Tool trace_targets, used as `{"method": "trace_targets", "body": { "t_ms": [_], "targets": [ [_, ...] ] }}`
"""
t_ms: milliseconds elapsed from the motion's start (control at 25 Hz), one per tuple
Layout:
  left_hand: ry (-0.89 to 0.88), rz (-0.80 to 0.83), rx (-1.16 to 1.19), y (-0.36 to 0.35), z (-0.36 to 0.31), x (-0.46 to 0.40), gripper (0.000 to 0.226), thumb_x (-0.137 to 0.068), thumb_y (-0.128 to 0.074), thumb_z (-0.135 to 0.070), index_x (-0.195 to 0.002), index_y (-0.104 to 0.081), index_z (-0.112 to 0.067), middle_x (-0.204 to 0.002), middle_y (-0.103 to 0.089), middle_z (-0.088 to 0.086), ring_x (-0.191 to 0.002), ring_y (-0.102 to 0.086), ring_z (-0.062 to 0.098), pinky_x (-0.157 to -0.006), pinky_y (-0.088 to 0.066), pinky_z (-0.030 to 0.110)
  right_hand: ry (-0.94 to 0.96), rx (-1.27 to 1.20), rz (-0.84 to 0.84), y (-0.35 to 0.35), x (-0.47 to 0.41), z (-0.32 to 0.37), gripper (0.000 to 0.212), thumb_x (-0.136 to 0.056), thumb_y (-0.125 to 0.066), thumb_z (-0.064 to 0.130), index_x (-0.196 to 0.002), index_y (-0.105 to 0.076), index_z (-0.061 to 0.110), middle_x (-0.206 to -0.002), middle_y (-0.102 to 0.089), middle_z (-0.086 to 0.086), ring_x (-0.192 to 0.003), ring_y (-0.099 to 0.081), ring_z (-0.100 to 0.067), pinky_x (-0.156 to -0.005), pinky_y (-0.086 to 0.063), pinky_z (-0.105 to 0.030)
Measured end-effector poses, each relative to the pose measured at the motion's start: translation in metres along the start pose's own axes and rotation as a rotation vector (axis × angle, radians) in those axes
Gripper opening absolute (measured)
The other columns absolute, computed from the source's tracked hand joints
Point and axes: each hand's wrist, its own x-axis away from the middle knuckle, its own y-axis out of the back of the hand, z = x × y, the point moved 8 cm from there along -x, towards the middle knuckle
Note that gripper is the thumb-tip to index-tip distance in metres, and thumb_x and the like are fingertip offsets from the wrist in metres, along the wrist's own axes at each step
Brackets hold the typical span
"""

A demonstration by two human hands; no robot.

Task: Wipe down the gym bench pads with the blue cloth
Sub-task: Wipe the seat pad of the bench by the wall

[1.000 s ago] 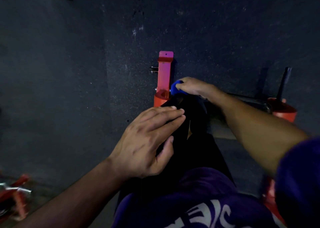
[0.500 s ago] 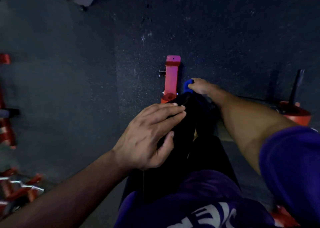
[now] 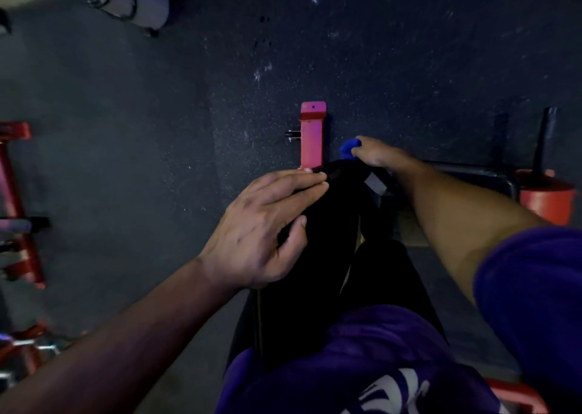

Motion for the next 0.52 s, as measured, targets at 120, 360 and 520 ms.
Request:
{"method": "trace_targets", "body": {
  "t_ms": [120, 360, 520],
  "targets": [
    [-0.101, 0.039, -0.132, 0.001, -0.012, 0.0, 0.045, -0.099, -0.043, -0.02, -0.135, -0.063, -0.003, -0.144, -0.059, 0.009, -0.139, -0.05, 0.025, -0.112, -0.042, 0.046, -0.003, -0.192, -0.123, 0.004, 0.016, -0.02, 0.03, -0.096, -0.047, 0.013, -0.123, -0.058, 0.02, -0.118, -0.062, 0.002, -0.093, -0.058, -0.012, -0.08, -0.045, -0.015],
    [-0.561, 0.341, -0.355, -0.02, -0.045, 0.005, 0.037, -0.099, -0.052, -0.028, -0.127, -0.072, -0.016, -0.138, -0.065, -0.002, -0.132, -0.059, 0.014, -0.109, -0.045, 0.041, 0.008, -0.385, -0.126, -0.038, 0.033, -0.07, 0.047, -0.093, -0.051, 0.012, -0.136, -0.052, 0.032, -0.124, -0.064, -0.007, -0.107, -0.061, -0.021, -0.094, -0.048, -0.03],
    [-0.464, 0.428, -0.483, -0.029, -0.043, -0.007, 0.037, -0.094, -0.049, -0.032, -0.116, -0.078, -0.023, -0.126, -0.072, -0.007, -0.119, -0.067, 0.01, -0.109, -0.045, 0.039, -0.015, -0.373, -0.146, -0.047, 0.034, -0.074, 0.062, -0.093, -0.051, 0.007, -0.148, -0.039, 0.033, -0.133, -0.055, -0.008, -0.118, -0.054, -0.026, -0.102, -0.041, -0.034]
  ]
}}
